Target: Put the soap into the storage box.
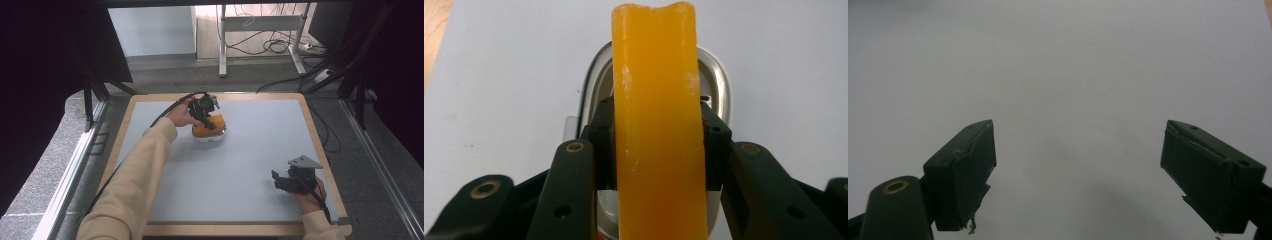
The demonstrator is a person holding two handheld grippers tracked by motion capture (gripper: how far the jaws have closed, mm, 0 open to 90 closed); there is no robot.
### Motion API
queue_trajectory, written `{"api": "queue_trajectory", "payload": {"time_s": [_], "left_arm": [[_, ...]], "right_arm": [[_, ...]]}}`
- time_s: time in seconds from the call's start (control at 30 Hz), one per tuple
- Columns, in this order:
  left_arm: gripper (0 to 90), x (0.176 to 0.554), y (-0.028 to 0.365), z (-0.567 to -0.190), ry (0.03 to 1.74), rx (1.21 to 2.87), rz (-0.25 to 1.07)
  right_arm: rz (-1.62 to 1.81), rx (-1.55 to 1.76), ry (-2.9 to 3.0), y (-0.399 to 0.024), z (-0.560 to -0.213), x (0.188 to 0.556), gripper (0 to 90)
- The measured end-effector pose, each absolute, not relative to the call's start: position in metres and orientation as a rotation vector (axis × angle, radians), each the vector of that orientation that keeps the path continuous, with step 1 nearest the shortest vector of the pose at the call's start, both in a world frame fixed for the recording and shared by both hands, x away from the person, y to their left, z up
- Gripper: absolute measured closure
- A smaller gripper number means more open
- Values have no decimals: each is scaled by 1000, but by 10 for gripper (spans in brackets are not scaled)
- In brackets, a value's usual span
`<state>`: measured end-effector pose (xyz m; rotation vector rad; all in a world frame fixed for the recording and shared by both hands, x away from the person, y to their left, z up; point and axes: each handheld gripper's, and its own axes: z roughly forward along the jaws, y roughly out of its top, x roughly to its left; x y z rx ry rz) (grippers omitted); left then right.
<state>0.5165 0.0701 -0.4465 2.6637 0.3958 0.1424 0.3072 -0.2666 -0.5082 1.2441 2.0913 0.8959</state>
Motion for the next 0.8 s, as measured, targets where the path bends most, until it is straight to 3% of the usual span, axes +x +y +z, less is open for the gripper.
{"api": "queue_trajectory", "payload": {"time_s": [0.13,0.27,0.47,0.8], "left_arm": [[587,516,71,-442,398,2629,212],[452,513,71,-432,410,2596,331],[295,510,74,-424,439,2583,410],[251,493,86,-405,579,2478,394]], "right_arm": [[900,1240,2092,-267,-508,307,147],[901,1236,2091,-266,-508,307,147],[906,1228,2093,-266,-508,307,147],[905,1229,2096,-266,-509,307,147]]}}
